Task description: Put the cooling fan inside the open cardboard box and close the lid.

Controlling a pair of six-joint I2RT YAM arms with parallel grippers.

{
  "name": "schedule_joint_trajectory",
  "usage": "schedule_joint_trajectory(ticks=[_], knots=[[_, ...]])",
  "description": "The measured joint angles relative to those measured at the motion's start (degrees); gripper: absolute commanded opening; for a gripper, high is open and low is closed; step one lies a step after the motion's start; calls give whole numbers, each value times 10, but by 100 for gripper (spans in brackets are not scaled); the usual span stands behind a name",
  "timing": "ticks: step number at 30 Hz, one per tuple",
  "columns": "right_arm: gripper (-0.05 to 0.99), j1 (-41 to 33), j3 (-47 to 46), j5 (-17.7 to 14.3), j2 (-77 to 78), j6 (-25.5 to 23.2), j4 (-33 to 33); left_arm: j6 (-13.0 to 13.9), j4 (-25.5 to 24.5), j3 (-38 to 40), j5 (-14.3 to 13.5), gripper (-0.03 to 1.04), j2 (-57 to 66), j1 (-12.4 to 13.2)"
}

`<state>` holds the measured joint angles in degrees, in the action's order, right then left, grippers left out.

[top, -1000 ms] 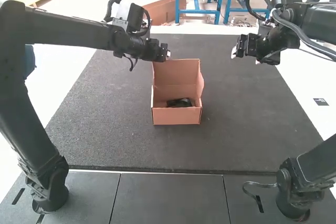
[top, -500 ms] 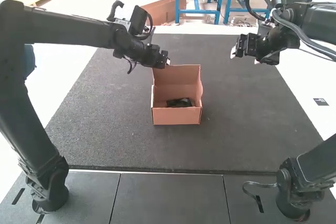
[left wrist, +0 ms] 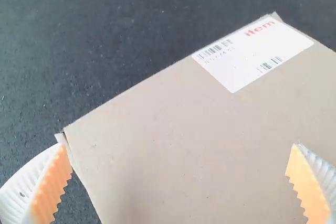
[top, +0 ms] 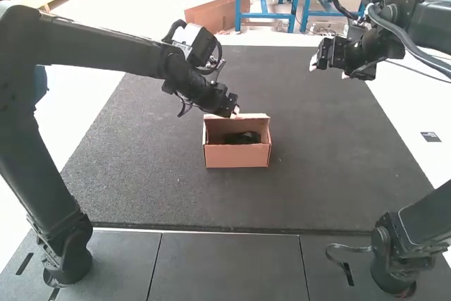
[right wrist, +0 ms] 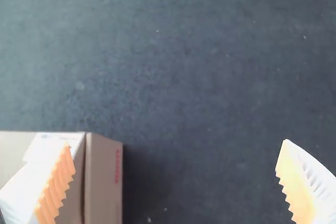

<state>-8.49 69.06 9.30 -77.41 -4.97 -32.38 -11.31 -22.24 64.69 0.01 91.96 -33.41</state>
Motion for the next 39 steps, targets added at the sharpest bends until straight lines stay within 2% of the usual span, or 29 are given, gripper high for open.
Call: schedule_joint_trajectory(ticks=[10,14,18,23,30,39], knots=[[88,0,11,14,1,0,-11,9,59,-59,-8,97,0,0],[88,0,11,21,5,-2,-14,16,80,-76,-27,97,0,-1],[88,0,11,25,19,-4,-16,23,94,-87,-52,97,0,-14],[88,0,11,26,37,-5,-18,34,95,-104,-79,97,0,-35],[88,1,11,30,40,-11,-19,47,105,-121,-110,97,-5,-49],[88,23,11,43,50,-19,-31,62,96,-121,-134,97,-45,-46]])
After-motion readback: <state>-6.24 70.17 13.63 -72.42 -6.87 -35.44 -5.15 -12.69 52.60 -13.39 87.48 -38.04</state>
